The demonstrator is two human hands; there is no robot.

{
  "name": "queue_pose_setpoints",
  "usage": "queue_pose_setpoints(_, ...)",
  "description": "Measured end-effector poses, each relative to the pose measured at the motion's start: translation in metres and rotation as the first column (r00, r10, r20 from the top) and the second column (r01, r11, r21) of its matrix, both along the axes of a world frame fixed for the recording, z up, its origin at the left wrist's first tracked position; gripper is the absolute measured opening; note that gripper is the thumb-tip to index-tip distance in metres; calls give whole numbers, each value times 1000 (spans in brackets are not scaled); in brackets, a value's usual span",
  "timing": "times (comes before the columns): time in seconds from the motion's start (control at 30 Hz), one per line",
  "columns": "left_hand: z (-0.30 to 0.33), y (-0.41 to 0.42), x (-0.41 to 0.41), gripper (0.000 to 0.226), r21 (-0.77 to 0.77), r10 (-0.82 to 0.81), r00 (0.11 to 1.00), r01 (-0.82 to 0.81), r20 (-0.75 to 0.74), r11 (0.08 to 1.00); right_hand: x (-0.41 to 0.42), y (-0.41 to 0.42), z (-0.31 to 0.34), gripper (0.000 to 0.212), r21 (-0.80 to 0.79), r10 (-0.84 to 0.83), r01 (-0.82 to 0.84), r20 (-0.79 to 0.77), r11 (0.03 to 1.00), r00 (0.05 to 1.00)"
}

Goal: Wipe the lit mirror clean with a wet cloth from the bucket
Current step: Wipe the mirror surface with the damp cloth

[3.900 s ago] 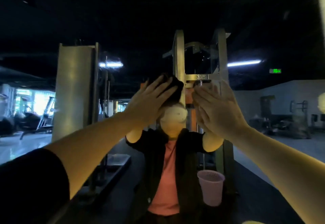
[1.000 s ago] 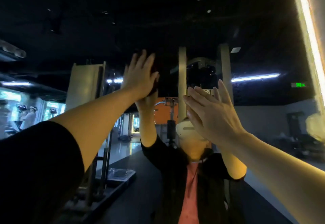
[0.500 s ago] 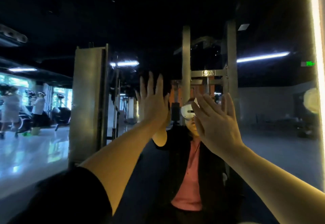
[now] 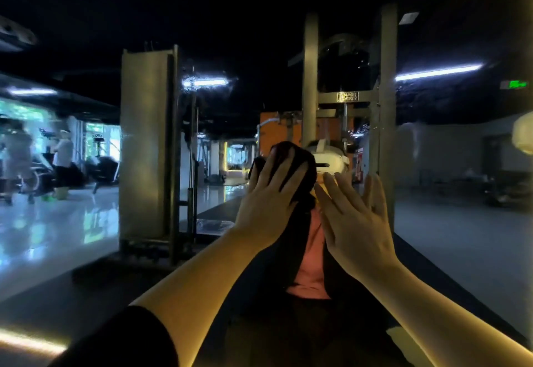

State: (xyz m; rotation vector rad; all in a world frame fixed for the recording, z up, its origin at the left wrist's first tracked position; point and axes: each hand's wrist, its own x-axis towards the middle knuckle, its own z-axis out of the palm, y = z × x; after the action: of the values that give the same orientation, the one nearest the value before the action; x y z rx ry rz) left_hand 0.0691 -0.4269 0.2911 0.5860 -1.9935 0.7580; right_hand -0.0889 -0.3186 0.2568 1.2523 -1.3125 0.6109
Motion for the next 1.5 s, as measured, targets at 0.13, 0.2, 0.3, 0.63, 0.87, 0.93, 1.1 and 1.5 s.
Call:
queue_pose_setpoints(0.13, -32, -32, 57, 66, 181, 70, 983, -38, -172, 983, -1, 3, -20, 50, 18, 8, -8, -22, 1000, 1000)
queue_pose_setpoints(0.2, -34, -22, 52, 67, 351, 130, 935, -7, -331, 936, 6, 1, -27, 51, 20, 5, -5, 15, 1000, 1000)
queue_pose_setpoints(0.3, -44, 4, 23, 68, 349, 91, 948, 22, -304, 937, 18, -2, -37, 52, 47, -2, -2, 76, 999, 997)
queue_pose_setpoints(0.63, -35, -14, 49, 68, 425, 142, 934, 12, -328, 905, 26, -2, -47, 51, 78, -4, -2, 77, 997, 997)
queue_pose_setpoints(0.87, -61, -13, 47, 69, 154, 54, 998, -58, 35, 986, 19, 4, -48, 50, 82, -29, 29, -6, 996, 1000)
queue_pose_setpoints(0.93, -32, -13, 45, 71, 273, 82, 988, -43, -134, 961, 19, 4, -47, 50, 84, -21, 21, 2, 996, 1000)
queue_pose_setpoints(1.1, -6, -6, 33, 70, 341, 74, 951, 34, -300, 940, 24, 3, -50, 50, 67, -1, -2, 42, 998, 999)
queue_pose_setpoints(1.5, -91, -9, 47, 70, 476, 144, 923, 47, -357, 878, 27, 9, -75, 52, 161, -67, 61, 30, 985, 997)
